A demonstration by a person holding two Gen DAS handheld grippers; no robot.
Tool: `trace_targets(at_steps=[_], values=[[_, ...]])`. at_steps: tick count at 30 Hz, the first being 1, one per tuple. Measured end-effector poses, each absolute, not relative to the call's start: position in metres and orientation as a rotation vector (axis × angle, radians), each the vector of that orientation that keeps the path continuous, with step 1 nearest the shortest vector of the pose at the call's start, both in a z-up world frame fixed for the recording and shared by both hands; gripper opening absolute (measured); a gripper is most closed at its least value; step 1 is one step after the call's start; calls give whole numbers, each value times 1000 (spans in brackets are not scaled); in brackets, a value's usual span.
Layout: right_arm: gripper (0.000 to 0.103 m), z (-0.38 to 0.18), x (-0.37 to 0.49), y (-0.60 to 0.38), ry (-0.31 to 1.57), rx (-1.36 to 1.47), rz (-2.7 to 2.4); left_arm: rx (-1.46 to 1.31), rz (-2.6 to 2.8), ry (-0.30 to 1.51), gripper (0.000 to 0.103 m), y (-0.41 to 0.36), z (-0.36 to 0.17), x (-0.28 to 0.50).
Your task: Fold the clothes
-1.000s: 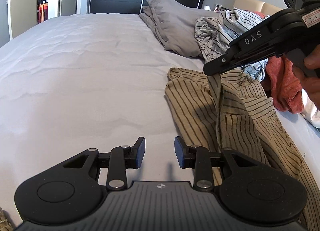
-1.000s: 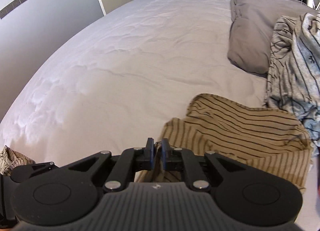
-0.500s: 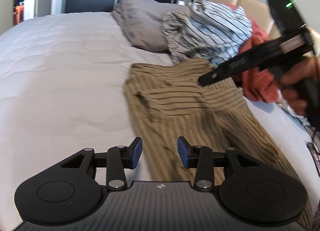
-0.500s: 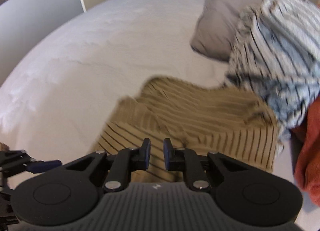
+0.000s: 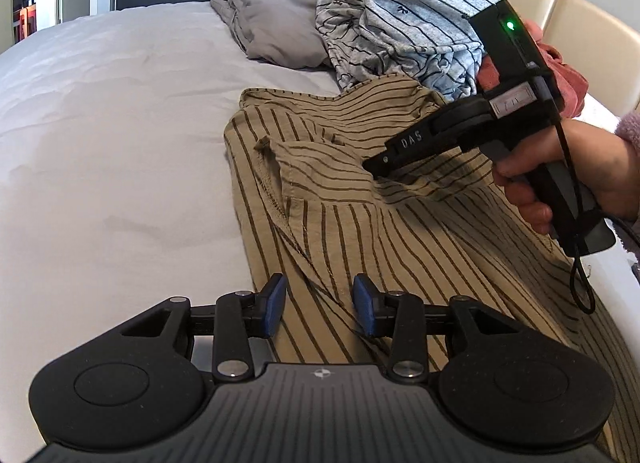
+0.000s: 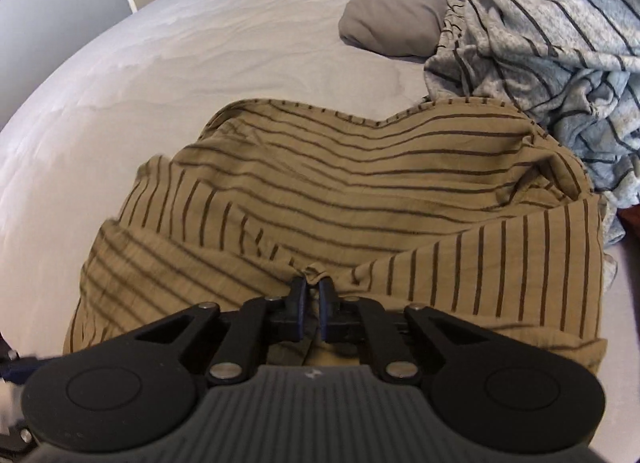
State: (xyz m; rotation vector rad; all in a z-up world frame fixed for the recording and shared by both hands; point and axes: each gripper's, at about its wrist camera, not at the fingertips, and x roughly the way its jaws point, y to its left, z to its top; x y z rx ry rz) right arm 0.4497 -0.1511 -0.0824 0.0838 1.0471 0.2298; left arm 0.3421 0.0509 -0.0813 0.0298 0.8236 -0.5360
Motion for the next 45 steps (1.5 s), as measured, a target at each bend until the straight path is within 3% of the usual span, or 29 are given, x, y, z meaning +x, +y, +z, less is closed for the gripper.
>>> trace_targets(at_steps=[7, 16, 30, 45], values=[[14, -54, 442, -160, 994, 105, 220, 88, -528, 779, 35, 45, -60, 335], [13, -7, 327, -179, 977, 63, 280, 201, -652, 751, 35, 13, -32, 274], [11, -54, 137, -180, 1050, 130, 351, 315, -719, 832, 34, -36, -71, 154], [14, -43, -2, -150, 1008, 126, 369, 275, -608, 848, 34, -32, -93, 12]])
